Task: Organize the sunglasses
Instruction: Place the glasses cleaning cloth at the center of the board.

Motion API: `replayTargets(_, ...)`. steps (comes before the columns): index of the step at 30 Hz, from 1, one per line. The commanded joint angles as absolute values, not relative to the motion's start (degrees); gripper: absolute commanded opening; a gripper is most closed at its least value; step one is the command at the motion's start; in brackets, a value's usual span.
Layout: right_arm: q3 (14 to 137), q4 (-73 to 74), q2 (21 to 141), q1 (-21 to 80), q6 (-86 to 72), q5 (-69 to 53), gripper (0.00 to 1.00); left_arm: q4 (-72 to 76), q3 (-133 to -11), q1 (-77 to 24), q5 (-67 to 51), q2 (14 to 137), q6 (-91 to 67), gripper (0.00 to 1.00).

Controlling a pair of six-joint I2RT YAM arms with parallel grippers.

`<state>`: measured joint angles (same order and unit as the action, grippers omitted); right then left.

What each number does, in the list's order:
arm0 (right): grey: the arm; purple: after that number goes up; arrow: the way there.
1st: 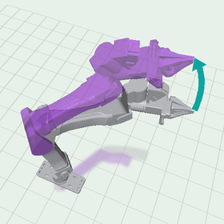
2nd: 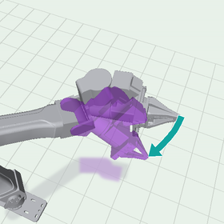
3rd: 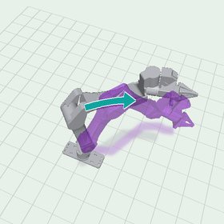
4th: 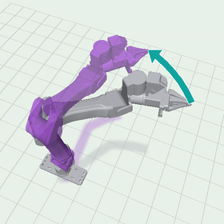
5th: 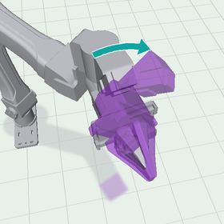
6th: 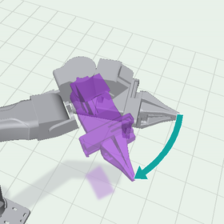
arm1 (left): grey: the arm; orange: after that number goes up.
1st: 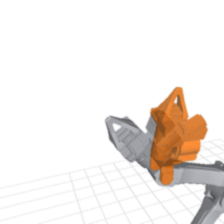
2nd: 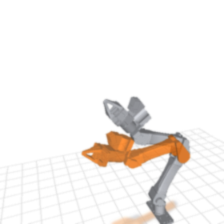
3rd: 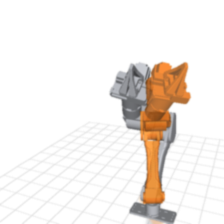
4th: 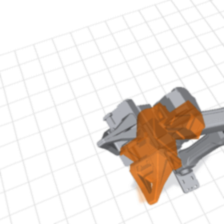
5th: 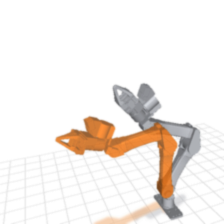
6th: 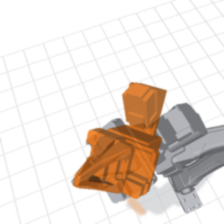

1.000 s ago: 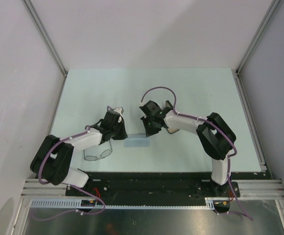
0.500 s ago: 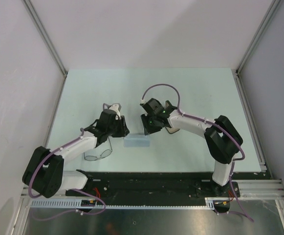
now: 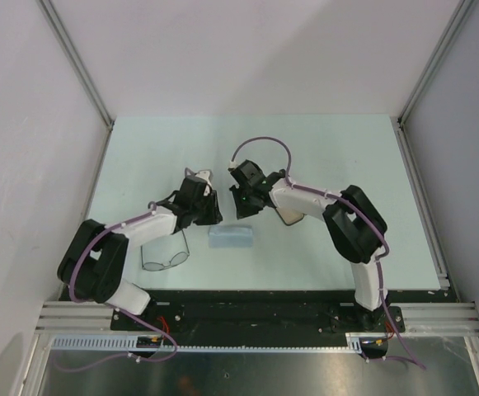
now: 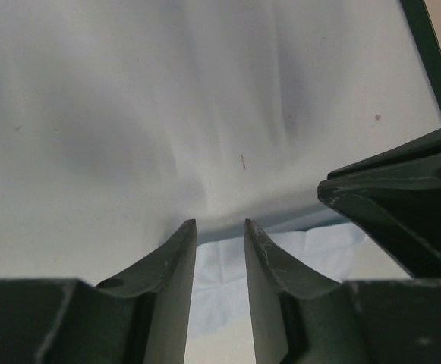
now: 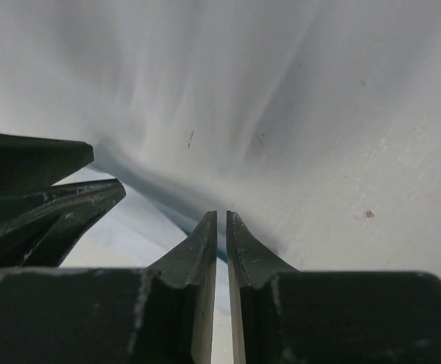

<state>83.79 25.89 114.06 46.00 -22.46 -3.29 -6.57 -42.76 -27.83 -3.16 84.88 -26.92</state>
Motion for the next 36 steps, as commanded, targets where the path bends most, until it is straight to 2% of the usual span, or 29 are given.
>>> replayTargets(1,89.5,27.5,117.4,46.1,-22.3,-3.1,0.13,-4.9,-45.9,-28.4,-3.2,87.1,-26.5,0.36)
replayTargets(13,88.8,30.4,118.5,48.3,-20.6,-5.7,0.18,-4.8,-44.5,-28.6,-1.4,86.7,-27.9,0.39)
replayTargets(29,84.6,33.6,112.7,50.3,-21.4,-7.3,0.18,-4.9,-42.4,-28.5,-0.2,81.9,-28.5,0.41)
replayTargets(32,83.9,33.2,110.0,50.4,-22.1,-6.4,0.21,-5.1,-41.8,-28.5,-0.3,80.8,-28.7,0.43)
replayTargets(36,83.1,33.2,107.1,50.4,-23.1,-4.4,0.33,-5.0,-40.9,-28.5,-0.2,79.5,-28.7,0.46)
